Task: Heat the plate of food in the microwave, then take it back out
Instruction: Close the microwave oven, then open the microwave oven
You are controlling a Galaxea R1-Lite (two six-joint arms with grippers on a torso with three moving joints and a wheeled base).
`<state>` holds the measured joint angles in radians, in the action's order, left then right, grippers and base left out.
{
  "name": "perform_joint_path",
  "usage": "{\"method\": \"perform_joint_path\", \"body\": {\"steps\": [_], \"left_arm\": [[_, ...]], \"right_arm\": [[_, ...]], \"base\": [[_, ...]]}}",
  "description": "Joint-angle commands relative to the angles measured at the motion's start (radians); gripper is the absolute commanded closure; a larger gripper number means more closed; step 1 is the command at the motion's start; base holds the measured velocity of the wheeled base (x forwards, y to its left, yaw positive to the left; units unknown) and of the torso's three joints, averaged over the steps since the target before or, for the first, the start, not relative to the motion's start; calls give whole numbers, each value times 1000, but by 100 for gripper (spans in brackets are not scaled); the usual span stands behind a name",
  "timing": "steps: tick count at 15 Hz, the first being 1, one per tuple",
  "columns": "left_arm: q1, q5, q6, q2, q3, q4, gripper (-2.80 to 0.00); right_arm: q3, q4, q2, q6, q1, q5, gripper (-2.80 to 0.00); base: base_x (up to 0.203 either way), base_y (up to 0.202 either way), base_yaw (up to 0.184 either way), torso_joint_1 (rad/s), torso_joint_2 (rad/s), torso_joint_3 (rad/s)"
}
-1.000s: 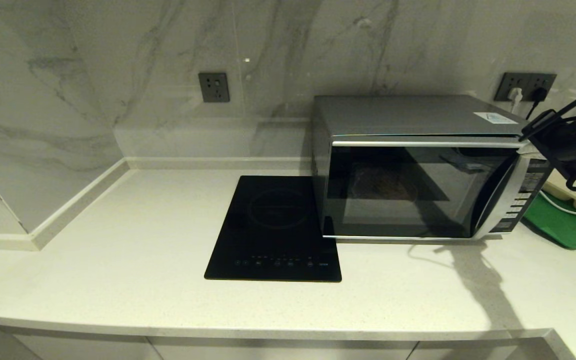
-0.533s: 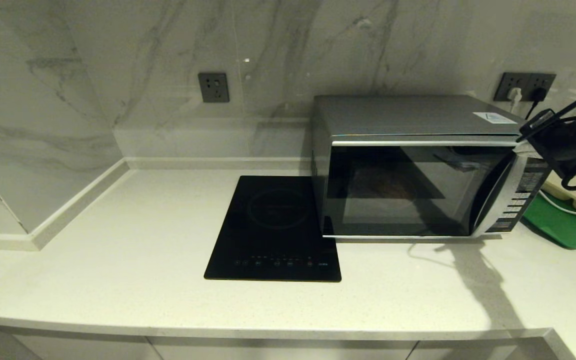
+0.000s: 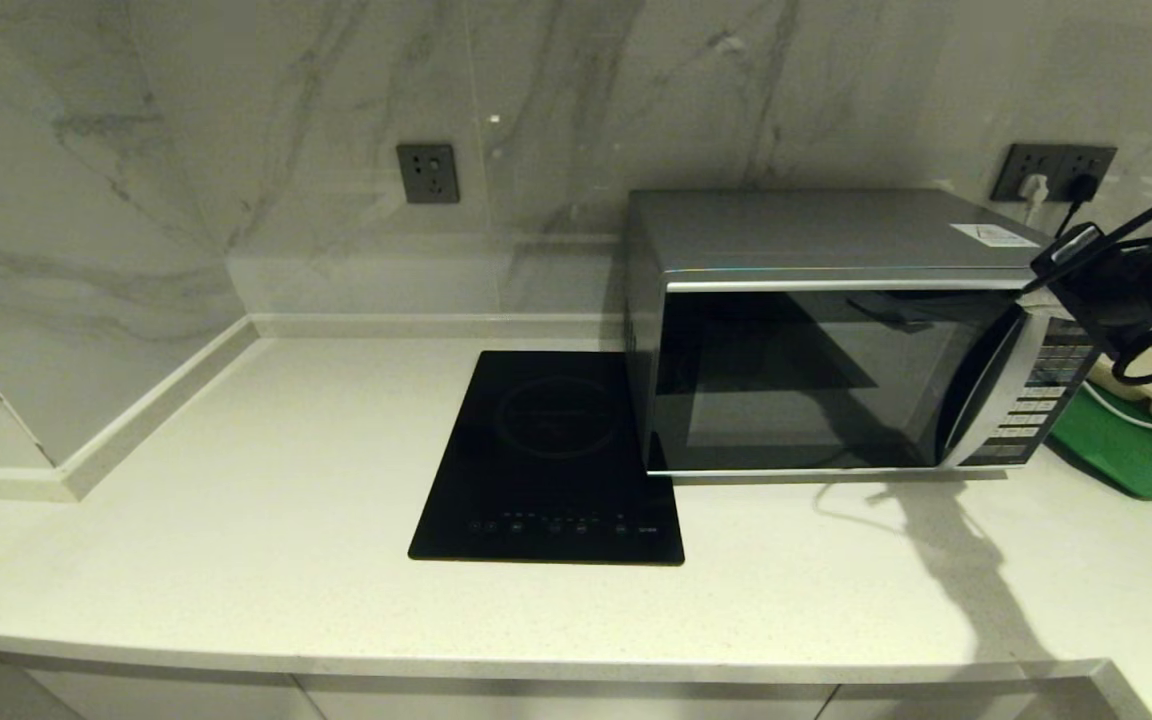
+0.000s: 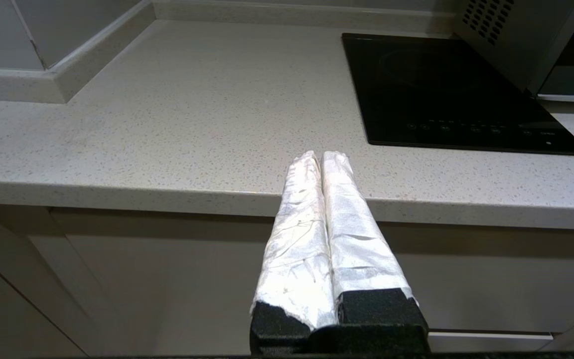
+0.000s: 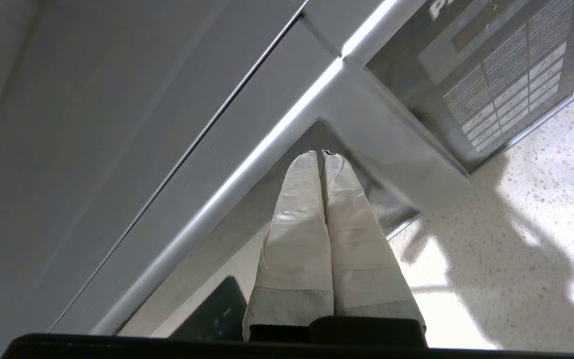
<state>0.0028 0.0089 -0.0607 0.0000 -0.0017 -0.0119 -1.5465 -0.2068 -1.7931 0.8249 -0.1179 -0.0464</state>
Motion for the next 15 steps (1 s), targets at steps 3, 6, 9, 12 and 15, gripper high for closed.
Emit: {"method": "perform_joint_path", "body": {"steps": [3,6,9,12,15], "left_arm": [[0,0,-1,0,0,0,0],[0,0,-1,0,0,0,0],[0,0,-1,0,0,0,0],[0,0,-1,0,0,0,0],[0,0,-1,0,0,0,0]], "right_arm": [[87,-34,116,-4,0,25,0],[119,-221,216,-58,-1,104,0],[167,-340,279,-112,-32,119,0],[219,-344,281,-108,-188,299,0],[250,-352,159,-137,-406,604,0]], "base": [[0,0,0,0,0,0],[0,0,0,0,0,0],[0,0,0,0,0,0],[0,0,0,0,0,0],[0,0,0,0,0,0]]}}
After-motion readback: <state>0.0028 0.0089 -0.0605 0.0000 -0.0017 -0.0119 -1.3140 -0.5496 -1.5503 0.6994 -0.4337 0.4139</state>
